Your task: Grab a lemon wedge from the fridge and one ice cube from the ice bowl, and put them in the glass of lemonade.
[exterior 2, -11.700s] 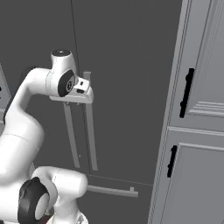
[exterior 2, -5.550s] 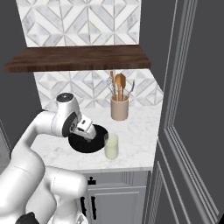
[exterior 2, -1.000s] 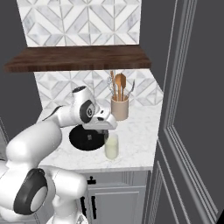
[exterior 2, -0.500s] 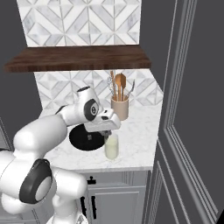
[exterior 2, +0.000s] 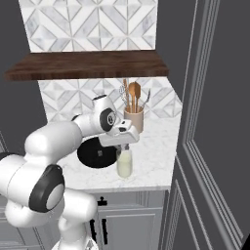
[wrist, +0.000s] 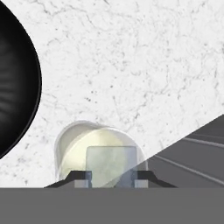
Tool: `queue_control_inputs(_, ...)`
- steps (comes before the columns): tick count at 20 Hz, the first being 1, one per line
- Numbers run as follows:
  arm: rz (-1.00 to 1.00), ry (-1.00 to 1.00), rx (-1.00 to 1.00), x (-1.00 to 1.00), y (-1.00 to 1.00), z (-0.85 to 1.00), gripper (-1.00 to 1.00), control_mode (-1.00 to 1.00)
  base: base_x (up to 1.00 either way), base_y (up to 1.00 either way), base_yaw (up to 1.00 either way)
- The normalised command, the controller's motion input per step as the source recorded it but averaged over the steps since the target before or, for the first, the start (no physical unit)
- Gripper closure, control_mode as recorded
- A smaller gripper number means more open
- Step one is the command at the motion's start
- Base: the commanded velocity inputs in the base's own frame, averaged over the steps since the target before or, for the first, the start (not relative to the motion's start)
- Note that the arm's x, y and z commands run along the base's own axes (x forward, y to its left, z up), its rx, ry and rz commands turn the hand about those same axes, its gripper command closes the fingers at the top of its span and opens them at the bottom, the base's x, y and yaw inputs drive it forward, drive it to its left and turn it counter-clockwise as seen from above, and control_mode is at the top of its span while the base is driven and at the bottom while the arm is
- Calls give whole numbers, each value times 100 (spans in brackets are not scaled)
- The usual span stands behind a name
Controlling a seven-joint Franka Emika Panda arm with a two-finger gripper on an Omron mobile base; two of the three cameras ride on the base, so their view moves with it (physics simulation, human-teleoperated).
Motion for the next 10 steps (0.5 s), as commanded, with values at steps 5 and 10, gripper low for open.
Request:
queue_control_inputs(5, 0, 2, 0, 7, -5, -20, 100, -100, 0, 0, 0)
queue_control_inputs(10, 0, 1, 0, 9, 0, -22, 100, -100, 0, 0, 0)
